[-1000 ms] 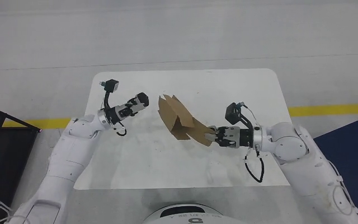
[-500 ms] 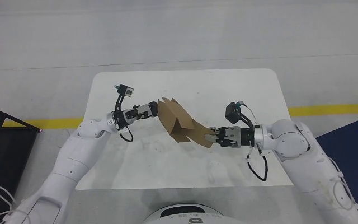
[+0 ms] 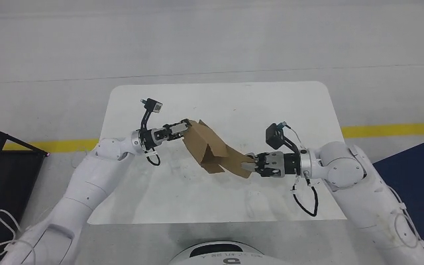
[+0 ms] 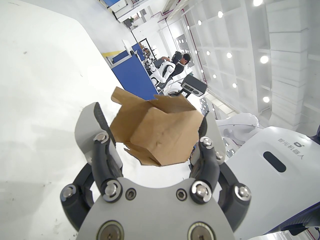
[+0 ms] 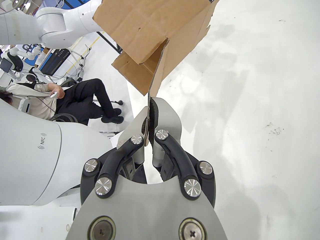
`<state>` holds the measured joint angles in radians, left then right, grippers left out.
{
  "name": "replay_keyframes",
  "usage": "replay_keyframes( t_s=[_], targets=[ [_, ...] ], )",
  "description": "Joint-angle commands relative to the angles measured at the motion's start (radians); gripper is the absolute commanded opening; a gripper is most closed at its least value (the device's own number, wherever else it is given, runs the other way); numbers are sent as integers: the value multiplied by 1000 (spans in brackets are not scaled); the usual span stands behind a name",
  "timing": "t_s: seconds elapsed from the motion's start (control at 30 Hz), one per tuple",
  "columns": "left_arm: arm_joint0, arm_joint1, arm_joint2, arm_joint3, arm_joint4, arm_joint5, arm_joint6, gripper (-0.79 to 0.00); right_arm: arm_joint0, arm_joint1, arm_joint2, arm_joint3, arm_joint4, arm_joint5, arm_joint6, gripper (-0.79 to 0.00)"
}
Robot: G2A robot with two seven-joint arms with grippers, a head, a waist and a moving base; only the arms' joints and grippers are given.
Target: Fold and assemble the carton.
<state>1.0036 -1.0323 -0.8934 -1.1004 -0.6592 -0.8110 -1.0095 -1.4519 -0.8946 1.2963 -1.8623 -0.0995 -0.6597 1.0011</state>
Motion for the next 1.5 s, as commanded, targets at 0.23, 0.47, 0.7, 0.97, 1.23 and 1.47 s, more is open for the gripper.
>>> replay_keyframes(
  t_s=[0.23,0.47,0.7,0.97,1.23,1.47],
  targets=[
    [-6,6,41,-30,-85,-11,11,-225,3,8,7,15,40,-8,11,-785],
    [2,27,38,-26,-92,-18,18,-459,10,10,4,23,50,24,-11,-785],
    [6,41,47,-36,-100,-31,31,-539,25,10,-5,44,93,59,-17,-785],
    [6,52,59,-34,-125,-55,55,-699,35,9,14,88,163,130,-82,0],
    [0,52,69,-17,-120,-115,115,-785,0,10,58,101,254,106,-147,0],
    [-10,49,86,3,-82,-146,147,-785,-21,6,45,76,311,32,-157,0]
  ],
)
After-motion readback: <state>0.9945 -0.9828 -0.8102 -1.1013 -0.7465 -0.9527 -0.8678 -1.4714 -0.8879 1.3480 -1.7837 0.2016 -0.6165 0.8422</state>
